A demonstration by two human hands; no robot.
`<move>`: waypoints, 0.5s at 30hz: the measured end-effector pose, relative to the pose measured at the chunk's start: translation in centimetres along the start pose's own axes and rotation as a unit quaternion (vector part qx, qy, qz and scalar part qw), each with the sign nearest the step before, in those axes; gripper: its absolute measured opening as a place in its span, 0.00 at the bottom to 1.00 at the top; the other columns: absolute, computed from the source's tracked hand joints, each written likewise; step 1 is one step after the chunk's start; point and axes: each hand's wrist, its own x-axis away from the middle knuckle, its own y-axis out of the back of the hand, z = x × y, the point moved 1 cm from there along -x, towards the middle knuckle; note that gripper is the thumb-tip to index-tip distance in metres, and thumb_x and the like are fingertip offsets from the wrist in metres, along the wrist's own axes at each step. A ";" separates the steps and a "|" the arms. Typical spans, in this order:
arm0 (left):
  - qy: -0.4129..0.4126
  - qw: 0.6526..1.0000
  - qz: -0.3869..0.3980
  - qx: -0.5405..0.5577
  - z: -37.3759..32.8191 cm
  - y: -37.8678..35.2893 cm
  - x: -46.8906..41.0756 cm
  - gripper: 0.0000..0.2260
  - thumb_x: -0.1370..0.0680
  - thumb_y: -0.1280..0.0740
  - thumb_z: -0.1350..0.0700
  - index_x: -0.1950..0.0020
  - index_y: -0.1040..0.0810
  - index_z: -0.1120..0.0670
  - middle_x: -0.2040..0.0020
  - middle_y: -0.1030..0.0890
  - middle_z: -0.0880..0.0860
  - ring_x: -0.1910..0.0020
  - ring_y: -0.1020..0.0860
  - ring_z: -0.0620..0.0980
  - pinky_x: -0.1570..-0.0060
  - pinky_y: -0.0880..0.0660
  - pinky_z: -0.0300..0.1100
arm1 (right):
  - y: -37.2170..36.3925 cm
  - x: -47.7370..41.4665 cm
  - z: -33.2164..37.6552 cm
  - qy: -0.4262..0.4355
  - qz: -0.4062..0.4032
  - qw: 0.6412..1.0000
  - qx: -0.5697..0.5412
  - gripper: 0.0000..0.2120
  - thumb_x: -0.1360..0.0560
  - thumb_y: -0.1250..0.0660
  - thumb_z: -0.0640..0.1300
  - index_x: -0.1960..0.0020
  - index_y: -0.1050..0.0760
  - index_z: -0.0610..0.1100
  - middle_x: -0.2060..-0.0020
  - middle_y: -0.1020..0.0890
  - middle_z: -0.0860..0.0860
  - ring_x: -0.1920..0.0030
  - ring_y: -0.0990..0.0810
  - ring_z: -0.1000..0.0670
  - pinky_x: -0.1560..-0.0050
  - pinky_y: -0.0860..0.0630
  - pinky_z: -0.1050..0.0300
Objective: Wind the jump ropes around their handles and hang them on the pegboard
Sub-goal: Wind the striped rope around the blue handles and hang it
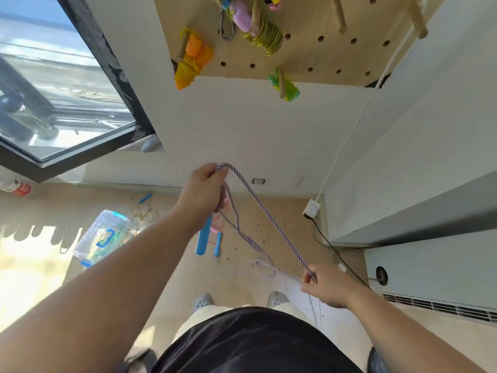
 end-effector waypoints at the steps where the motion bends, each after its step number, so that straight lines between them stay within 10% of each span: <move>1: -0.008 0.999 -0.030 0.027 -0.7 0.4 -0.6 0.12 0.17 0.38 0.57 0.61 0.29 0.57 0.76 0.31 0.55 0.80 0.33 0.52 0.76 0.37 0.40 | -0.5 0.3 -1.4 -0.022 0.007 1.000 -0.008 0.10 0.26 0.33 0.55 0.54 0.24 0.48 0.59 0.18 0.49 0.61 0.21 0.52 0.55 0.22 0.53; 10: -0.021 0.947 -0.256 0.191 -5.5 5.8 -5.0 0.08 0.17 0.39 0.52 0.55 0.28 0.50 0.72 0.29 0.52 0.76 0.29 0.49 0.74 0.29 0.39 | -2.3 1.5 -11.2 -0.131 0.012 0.991 0.032 0.10 0.21 0.40 0.54 0.55 0.24 0.51 0.61 0.19 0.51 0.59 0.20 0.50 0.58 0.27 0.55; 13: 0.022 0.966 -0.231 0.112 -4.6 7.2 -6.4 0.05 0.19 0.34 0.54 0.44 0.27 0.51 0.69 0.27 0.53 0.77 0.28 0.48 0.73 0.28 0.40 | -1.9 1.4 -11.1 -0.124 0.005 0.991 -0.043 0.16 0.16 0.43 0.50 0.58 0.23 0.46 0.63 0.18 0.52 0.60 0.20 0.50 0.58 0.28 0.58; 15: 0.076 0.985 -0.150 0.020 -2.9 7.1 -6.8 0.21 0.21 0.30 0.57 0.31 0.32 0.53 0.66 0.26 0.55 0.77 0.27 0.49 0.75 0.29 0.40 | -0.8 1.6 -8.7 -0.098 -0.046 0.984 -0.140 0.19 0.15 0.42 0.50 0.57 0.21 0.42 0.61 0.16 0.53 0.56 0.19 0.50 0.55 0.27 0.58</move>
